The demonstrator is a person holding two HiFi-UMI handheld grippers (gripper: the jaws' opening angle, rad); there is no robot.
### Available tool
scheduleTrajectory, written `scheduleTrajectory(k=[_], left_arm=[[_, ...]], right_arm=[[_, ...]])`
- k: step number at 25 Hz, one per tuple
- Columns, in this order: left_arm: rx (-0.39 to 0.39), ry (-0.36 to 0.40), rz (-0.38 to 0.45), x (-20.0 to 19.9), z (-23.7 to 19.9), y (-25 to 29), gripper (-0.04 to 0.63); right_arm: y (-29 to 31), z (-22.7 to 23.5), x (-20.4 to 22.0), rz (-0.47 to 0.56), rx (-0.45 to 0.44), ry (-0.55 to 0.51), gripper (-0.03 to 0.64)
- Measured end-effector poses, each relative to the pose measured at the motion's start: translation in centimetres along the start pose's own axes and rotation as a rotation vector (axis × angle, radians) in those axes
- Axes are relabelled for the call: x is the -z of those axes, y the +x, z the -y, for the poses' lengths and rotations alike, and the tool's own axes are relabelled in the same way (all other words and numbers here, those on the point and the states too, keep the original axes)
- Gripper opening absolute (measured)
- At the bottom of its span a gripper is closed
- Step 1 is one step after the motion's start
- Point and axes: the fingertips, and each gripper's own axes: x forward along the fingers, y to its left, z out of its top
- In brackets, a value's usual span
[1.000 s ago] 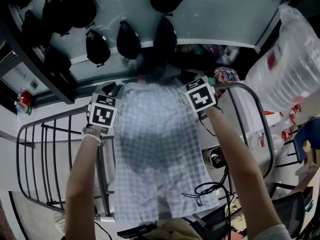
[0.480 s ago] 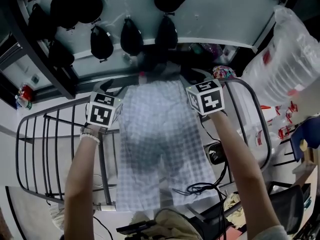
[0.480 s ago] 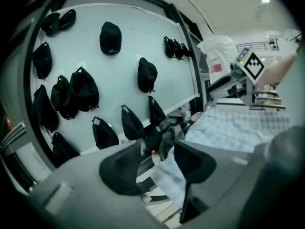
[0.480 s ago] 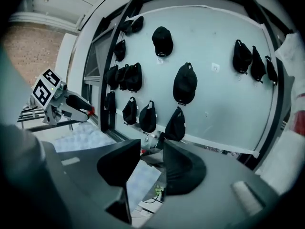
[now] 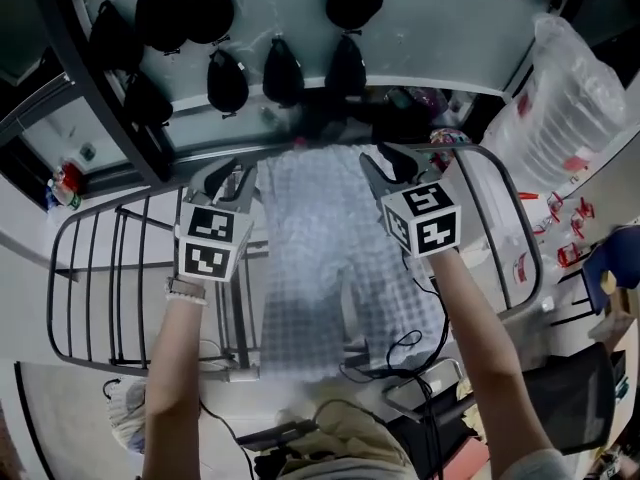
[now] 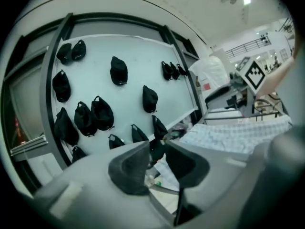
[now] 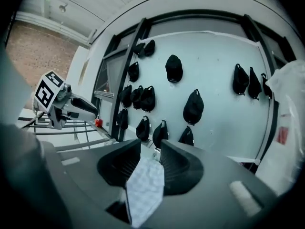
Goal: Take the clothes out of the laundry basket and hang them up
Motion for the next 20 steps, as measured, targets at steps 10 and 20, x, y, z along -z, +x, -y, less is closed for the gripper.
scheduleTrajectory(k=[10,20], left_arm=[[-0.006,0.040,0.110,-1.9,0.4,-14.0,0.094],[0.010,0.048,0.154,1.0,2.3,-27.6,0.104]], right_arm=[[-8.7,-11.3,-4.2,0.119,0.002,0.004,0.132],[-17.1,-22.7,-3.7,0.157,0.013,0.073,0.132]])
